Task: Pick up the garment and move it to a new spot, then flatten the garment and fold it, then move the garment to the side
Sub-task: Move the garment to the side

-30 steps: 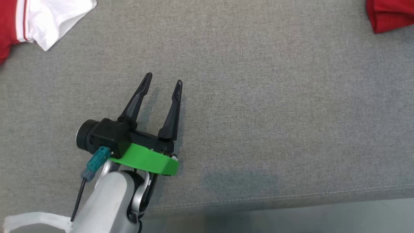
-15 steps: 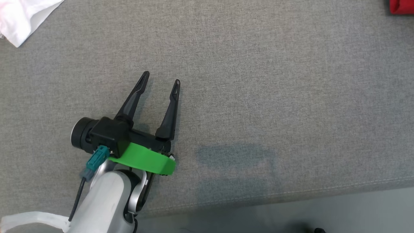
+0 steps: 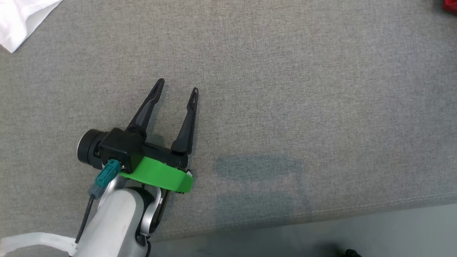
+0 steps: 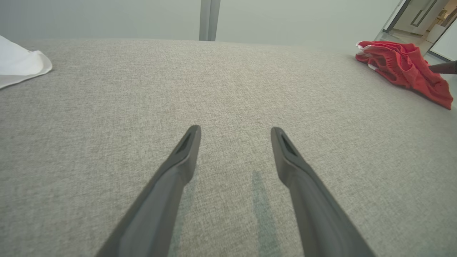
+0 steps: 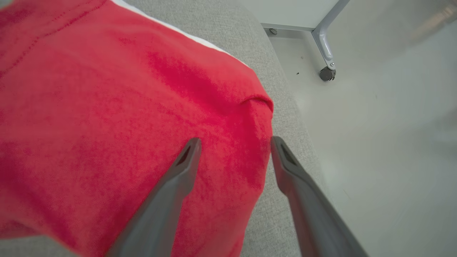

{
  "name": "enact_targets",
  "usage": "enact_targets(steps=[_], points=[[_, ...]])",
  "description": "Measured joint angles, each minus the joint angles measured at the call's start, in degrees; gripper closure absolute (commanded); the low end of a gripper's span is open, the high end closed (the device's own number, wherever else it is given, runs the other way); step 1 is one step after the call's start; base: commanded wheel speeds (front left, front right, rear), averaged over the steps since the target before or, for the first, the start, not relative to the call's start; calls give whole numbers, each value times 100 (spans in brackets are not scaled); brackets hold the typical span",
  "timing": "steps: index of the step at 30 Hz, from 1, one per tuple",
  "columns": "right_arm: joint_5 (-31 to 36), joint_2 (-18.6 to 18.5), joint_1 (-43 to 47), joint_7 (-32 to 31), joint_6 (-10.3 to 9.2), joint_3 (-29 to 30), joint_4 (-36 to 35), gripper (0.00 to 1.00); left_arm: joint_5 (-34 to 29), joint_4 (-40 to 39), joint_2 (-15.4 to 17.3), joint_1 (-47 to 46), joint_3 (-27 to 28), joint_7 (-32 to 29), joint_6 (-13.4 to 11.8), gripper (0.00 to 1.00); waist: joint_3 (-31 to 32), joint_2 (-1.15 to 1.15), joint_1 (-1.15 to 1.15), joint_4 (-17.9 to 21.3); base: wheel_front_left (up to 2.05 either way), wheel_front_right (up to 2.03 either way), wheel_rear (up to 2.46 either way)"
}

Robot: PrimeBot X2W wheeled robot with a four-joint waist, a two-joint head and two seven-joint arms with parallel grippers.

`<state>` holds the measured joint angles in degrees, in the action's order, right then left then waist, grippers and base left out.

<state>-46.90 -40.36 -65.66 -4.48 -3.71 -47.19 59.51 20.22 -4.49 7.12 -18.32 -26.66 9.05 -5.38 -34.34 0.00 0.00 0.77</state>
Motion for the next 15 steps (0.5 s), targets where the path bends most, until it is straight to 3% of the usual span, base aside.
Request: enact_targets(steps=[15], points=[[-110, 235, 73, 539, 10, 60, 101, 0, 1, 49, 64, 1, 101, 10, -15, 0, 145, 0, 0, 187, 0, 0, 0]])
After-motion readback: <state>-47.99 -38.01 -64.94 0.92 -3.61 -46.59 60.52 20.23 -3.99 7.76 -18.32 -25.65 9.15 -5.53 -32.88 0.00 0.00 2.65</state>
